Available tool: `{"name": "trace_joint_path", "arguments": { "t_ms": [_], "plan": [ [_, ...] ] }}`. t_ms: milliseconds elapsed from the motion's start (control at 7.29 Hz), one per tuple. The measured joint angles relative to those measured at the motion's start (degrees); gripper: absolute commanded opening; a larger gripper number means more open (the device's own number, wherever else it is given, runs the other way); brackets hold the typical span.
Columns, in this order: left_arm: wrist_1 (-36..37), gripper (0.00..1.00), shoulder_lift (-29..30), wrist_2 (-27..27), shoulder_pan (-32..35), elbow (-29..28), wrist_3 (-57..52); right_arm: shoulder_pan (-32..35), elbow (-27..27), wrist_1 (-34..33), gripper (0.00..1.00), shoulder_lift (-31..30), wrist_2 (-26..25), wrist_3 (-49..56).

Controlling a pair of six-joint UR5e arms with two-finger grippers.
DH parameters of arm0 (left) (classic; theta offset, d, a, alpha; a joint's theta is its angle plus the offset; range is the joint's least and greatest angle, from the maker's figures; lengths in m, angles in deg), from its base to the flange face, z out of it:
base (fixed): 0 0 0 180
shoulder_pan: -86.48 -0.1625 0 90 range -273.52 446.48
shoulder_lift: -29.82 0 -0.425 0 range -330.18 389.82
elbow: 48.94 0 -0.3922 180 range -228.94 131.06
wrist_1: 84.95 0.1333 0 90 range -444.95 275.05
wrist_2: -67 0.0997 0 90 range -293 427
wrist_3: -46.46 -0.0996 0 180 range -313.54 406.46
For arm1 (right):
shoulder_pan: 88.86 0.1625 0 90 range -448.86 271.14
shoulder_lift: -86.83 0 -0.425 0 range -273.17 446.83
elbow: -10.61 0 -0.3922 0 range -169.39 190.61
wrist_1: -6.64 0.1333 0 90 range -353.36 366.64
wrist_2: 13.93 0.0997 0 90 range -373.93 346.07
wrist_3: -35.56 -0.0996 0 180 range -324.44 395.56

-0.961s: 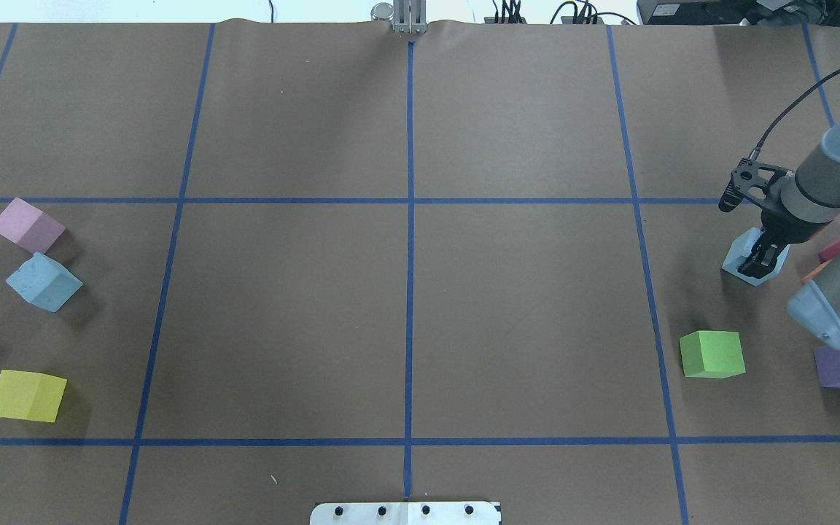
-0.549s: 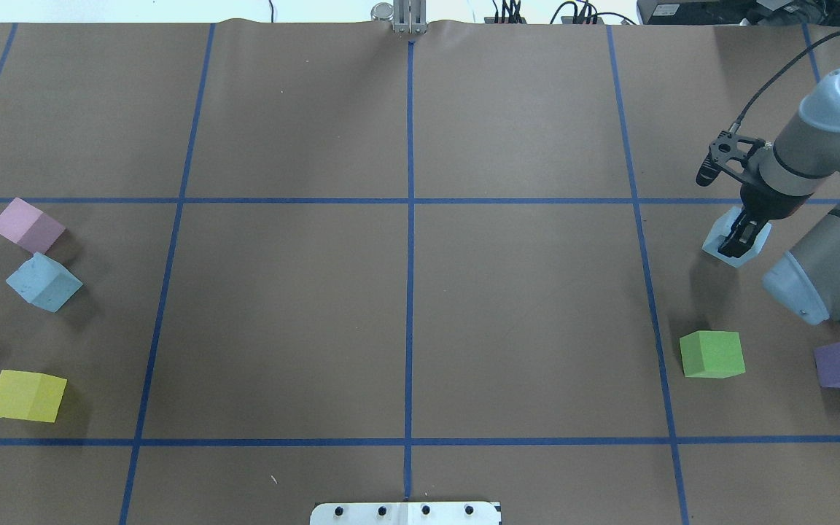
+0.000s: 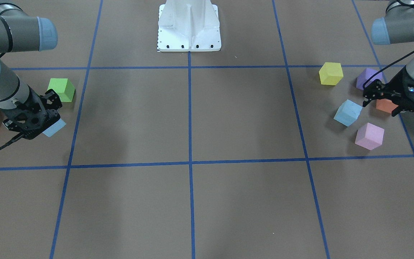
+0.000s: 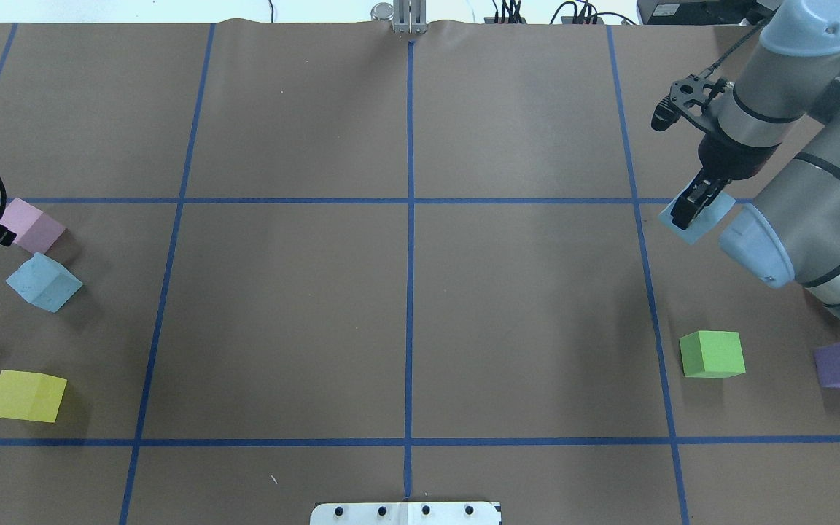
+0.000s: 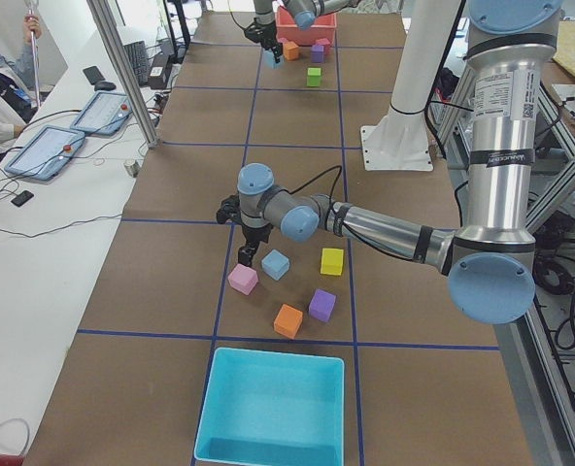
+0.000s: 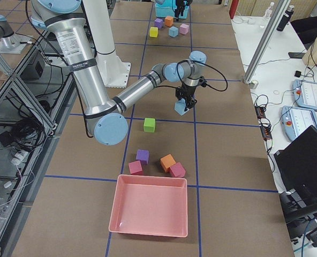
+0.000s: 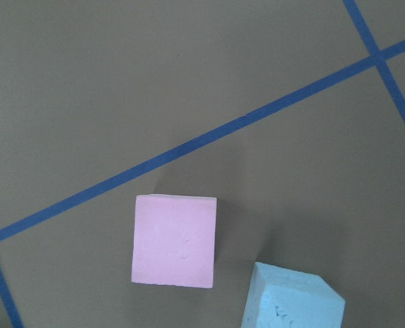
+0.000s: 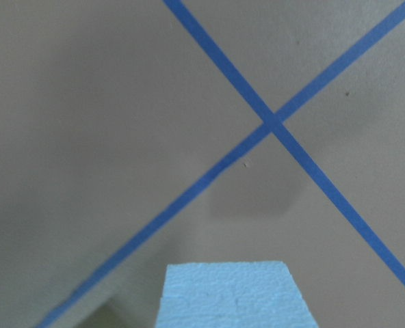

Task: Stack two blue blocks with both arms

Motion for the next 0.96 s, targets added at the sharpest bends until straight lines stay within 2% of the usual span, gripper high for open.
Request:
{"name": "trace_joint_path", "arguments": {
  "t_ms": [412, 961],
  "plan": [
    [-0.5, 0.98, -0.1, -0.4, -2.2, -1.2, 5.0, -5.2, 0.9, 0.5, 0.59, 5.2, 1.7, -18.7],
    [-0.3, 0.98, 0.1, -0.5, -4.6, -2.2, 7.8, -12.2, 0.5, 8.0, 0.6, 7.6, -1.4, -38.3]
  ]
}}
